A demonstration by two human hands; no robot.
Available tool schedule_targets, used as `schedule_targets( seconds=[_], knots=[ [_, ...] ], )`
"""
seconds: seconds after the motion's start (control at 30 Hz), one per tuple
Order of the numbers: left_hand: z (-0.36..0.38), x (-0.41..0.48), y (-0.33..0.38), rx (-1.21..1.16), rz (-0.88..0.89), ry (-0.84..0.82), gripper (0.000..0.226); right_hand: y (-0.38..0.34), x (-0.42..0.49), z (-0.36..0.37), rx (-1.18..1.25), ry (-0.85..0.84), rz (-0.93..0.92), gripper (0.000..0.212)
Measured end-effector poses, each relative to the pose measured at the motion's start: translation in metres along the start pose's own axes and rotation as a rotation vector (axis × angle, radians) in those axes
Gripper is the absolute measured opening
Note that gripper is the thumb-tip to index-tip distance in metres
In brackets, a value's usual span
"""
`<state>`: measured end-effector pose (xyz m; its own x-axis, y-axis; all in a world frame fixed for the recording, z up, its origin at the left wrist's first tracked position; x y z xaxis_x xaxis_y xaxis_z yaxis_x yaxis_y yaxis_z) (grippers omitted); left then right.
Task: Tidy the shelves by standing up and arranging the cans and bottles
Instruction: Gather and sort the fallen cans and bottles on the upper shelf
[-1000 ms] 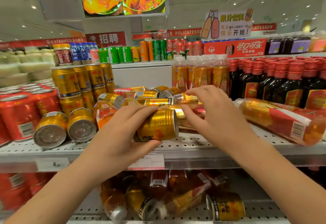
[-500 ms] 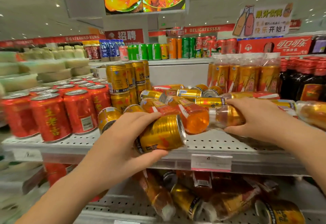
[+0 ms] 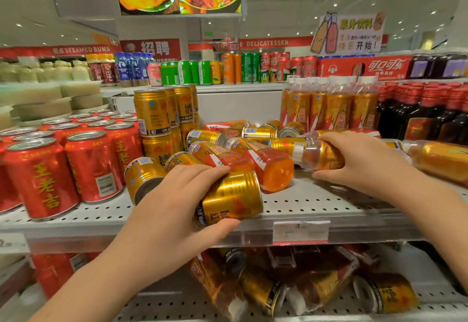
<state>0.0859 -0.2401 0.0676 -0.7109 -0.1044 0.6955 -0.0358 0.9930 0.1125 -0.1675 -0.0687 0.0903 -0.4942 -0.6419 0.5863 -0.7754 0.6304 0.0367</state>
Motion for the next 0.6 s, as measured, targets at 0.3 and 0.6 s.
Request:
schedule_targets(
  seconds=[0.3,0.6],
  knots=[
    [0.006,0.006,0.005,0.023,0.000,-0.036,0.073,-0.001,0.005,0.018,-0.066,-0.260,0.034,0.097],
    [0.002,0.006,0.003,0.097,0.043,-0.024,0.071,-0.140,0.065,-0.019,0.475,-0.172,-0.090,0.050]
  ],
)
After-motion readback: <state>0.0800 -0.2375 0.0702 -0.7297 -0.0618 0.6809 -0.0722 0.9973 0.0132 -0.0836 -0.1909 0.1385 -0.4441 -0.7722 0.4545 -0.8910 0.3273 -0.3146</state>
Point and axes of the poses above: each hand's wrist, its own x-axis towards the middle knuckle, its own z-axis out of the palm, y = z × x, the point moved 8 cm from there along x, towards the middle knuckle, and after that the axes turned 8 degrees about y, right-handed, at the moved point
